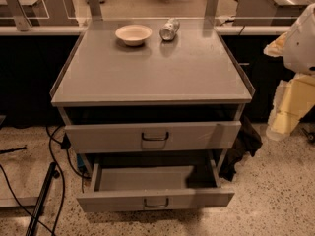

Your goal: Close middle drawer

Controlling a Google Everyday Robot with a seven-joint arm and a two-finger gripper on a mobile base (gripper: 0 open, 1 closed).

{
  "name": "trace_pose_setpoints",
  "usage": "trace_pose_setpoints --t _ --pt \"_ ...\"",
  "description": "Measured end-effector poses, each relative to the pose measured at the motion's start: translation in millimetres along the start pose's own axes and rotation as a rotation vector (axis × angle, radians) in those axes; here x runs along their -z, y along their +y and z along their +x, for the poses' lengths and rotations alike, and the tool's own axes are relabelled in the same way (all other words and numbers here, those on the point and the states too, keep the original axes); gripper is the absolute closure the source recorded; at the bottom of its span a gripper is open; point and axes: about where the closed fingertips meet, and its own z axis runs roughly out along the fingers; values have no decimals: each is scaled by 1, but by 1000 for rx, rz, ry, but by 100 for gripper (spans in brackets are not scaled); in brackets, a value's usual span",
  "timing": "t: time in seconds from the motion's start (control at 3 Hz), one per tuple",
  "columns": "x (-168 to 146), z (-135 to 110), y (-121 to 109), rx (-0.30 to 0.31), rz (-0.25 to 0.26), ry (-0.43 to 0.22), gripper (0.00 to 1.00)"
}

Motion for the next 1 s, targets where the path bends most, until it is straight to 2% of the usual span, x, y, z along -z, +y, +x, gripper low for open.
trace_pose_setpoints --t 0.33,0.67,1.0 --pt "0 0 0 0 0 0 0" --pt "0 0 0 0 0 0 18" --pt "-14 6 1 -11 15 -23 42"
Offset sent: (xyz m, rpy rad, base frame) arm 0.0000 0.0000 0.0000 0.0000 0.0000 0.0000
